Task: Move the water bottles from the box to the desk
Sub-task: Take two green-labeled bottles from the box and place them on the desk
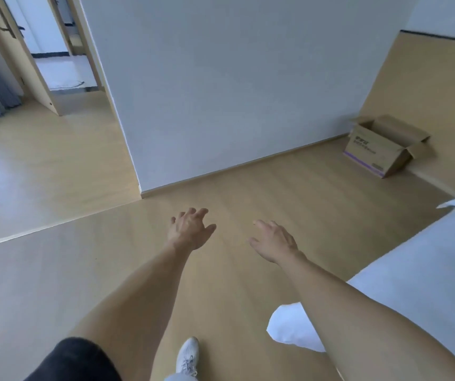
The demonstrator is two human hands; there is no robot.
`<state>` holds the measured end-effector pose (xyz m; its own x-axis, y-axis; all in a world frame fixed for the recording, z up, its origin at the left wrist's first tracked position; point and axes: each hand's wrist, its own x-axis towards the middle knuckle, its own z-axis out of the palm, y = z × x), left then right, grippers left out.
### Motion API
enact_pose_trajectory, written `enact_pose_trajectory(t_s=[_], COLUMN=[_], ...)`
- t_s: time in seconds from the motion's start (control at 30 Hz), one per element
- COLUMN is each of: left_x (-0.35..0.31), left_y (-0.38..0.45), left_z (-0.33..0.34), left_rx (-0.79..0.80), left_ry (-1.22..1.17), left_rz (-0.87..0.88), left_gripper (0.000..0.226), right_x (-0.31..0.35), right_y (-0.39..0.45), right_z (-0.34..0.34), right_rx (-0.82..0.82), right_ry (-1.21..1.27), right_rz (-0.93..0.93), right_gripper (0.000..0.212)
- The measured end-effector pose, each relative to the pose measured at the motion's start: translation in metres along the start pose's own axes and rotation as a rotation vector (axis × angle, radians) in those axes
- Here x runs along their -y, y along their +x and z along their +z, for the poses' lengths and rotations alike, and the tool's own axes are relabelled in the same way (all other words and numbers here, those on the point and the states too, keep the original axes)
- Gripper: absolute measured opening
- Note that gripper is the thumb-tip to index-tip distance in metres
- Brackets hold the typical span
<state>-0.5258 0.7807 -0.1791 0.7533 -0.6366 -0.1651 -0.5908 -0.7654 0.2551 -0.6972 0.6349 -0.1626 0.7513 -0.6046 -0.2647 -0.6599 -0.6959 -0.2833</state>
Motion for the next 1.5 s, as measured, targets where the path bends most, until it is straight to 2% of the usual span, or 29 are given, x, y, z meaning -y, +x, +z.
enact_pose_trajectory(t_s=[0.3, 0.7, 0.83, 1.07, 1.5], left_x=[-0.051, -0.145, -0.174, -0.232, -0.353], left_y=[0.165, 0.285, 0.342, 0.447, 0.58], left_z=[-0.045, -0.026, -0.03, -0.049, -0.024], left_rx=[0.057, 0.144, 0.121, 0.084, 0.142], left_ry=[0.062, 0.128, 0.168, 0.19, 0.168], left_rz=[0.32, 0.549, 0.562, 0.438, 0.461], left_gripper=[0.058, 0.06, 0.059, 0.059, 0.059], right_x=[-0.008, -0.068, -0.097, -0.146, -0.259], right_y=[0.089, 0.185, 0.251, 0.361, 0.484], right_z=[-0.055, -0.084, -0.098, -0.152, -0.209], right_rx=[-0.12, -0.138, -0.148, -0.152, -0.101], right_ry=[0.044, 0.084, 0.122, 0.135, 0.102], right_rz=[0.295, 0.483, 0.474, 0.366, 0.407], right_gripper=[0.055, 0.056, 0.057, 0.053, 0.056])
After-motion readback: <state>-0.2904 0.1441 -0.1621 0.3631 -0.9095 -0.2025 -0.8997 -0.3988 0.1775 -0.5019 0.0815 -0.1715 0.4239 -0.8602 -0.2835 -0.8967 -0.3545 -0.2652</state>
